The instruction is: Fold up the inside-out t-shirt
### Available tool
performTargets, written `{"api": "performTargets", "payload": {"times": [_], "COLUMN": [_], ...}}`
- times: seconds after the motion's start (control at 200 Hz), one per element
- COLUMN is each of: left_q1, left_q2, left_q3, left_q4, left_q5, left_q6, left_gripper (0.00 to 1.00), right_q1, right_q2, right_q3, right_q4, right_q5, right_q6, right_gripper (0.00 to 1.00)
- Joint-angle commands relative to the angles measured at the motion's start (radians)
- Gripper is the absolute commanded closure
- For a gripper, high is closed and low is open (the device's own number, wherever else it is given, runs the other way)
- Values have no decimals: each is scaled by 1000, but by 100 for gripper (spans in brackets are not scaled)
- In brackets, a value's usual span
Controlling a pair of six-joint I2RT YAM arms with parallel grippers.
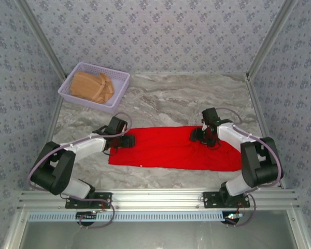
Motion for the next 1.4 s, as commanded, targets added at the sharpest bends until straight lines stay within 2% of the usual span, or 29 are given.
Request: {"api": "performTargets", "payload": {"times": [0.0, 0.085, 0.21, 0.28, 0.42, 0.485, 0.56, 0.62, 0.72, 0.939, 1.014, 1.259, 1.394], "left_q1": [36, 62, 98, 137, 150, 151, 151, 149, 134, 108, 104, 101, 101], "left_q2": [-9, -67, -212, -299, -484, -528, -536, -517, -475, -421, -409, -397, -393], "left_q3": [-58, -104, -174, -215, -239, -219, -189, -172, -143, -99, -90, -87, -88], "left_q4": [-18, -13, -13, -21, -45, -48, -32, -2, 26, 34, 38, 46, 47], "left_q5": [-18, -17, -129, -155, -244, -245, -176, -82, 17, 52, 61, 73, 70], "left_q6": [-26, -67, -159, -196, -201, -178, -152, -139, -133, -99, -86, -73, -67], "left_gripper": [28, 28, 27, 27, 25, 23, 21, 21, 21, 21, 21, 21, 21], "right_q1": [37, 99, 192, 235, 269, 247, 181, 91, -25, -139, -166, -184, -161], "right_q2": [37, 77, 137, 171, 150, 77, 4, -10, -14, 76, 115, 206, 242], "right_q3": [-27, -5, 64, 121, 229, 238, 216, 209, 192, 233, 251, 287, 286], "right_q4": [61, 68, 84, 81, -60, -123, -183, -235, -263, -274, -266, -267, -264], "right_q5": [-68, -78, -99, -116, -70, 14, 101, 105, 114, 122, 83, 34, 26], "right_q6": [20, 34, 53, 49, -18, -69, -118, -153, -197, -278, -305, -365, -379], "right_gripper": [34, 34, 34, 34, 32, 28, 16, 7, 0, 0, 0, 0, 0]}}
